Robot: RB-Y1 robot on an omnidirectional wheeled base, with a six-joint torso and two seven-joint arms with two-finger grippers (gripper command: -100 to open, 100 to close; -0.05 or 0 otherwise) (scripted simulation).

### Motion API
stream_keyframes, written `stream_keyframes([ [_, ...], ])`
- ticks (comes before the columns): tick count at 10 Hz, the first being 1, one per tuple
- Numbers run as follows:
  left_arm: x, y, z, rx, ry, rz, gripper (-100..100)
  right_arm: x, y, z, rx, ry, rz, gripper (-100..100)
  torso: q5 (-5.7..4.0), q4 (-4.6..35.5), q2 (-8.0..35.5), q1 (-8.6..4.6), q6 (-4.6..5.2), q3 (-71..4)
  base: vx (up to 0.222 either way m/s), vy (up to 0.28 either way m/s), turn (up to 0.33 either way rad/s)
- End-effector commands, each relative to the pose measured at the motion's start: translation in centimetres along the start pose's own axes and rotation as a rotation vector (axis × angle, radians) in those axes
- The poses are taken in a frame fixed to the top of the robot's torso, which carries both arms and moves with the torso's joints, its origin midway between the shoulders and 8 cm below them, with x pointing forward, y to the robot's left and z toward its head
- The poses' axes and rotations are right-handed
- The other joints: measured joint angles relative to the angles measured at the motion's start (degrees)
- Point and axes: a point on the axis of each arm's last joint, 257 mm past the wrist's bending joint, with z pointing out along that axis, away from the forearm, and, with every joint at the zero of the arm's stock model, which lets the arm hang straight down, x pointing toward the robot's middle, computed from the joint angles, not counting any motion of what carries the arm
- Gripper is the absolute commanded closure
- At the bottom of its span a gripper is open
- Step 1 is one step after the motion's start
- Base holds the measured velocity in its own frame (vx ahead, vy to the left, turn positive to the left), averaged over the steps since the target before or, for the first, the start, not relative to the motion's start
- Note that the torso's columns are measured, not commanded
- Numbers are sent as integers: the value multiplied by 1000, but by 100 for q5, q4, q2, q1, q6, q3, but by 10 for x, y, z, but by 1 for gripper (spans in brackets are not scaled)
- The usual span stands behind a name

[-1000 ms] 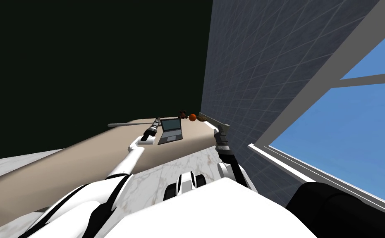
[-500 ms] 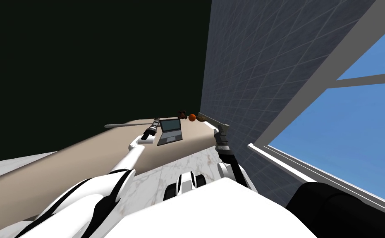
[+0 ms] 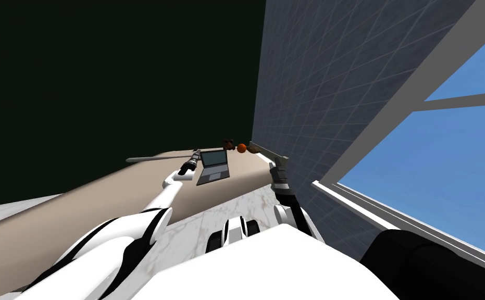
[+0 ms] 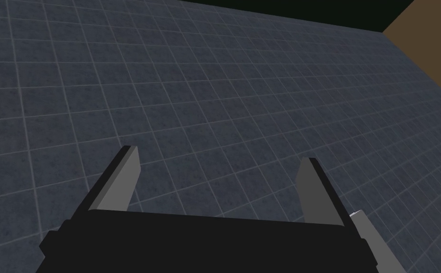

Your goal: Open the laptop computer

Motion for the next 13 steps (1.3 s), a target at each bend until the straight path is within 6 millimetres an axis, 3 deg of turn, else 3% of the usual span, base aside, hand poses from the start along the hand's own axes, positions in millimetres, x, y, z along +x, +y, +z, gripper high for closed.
stream_keyframes([
  [1, -2, 18, 3, -52, 1, -4, -100, 0, 0, 0, 0, 0, 0, 0, 1, -2, -3, 2, -3, -2, 32, 14, -50],
  [13, -16, 68, 5, -213, -4, -15, -100, 0, 0, 0, 0, 0, 0, 0, 1, -2, -5, 0, -2, -3, 27, 13, -32],
])
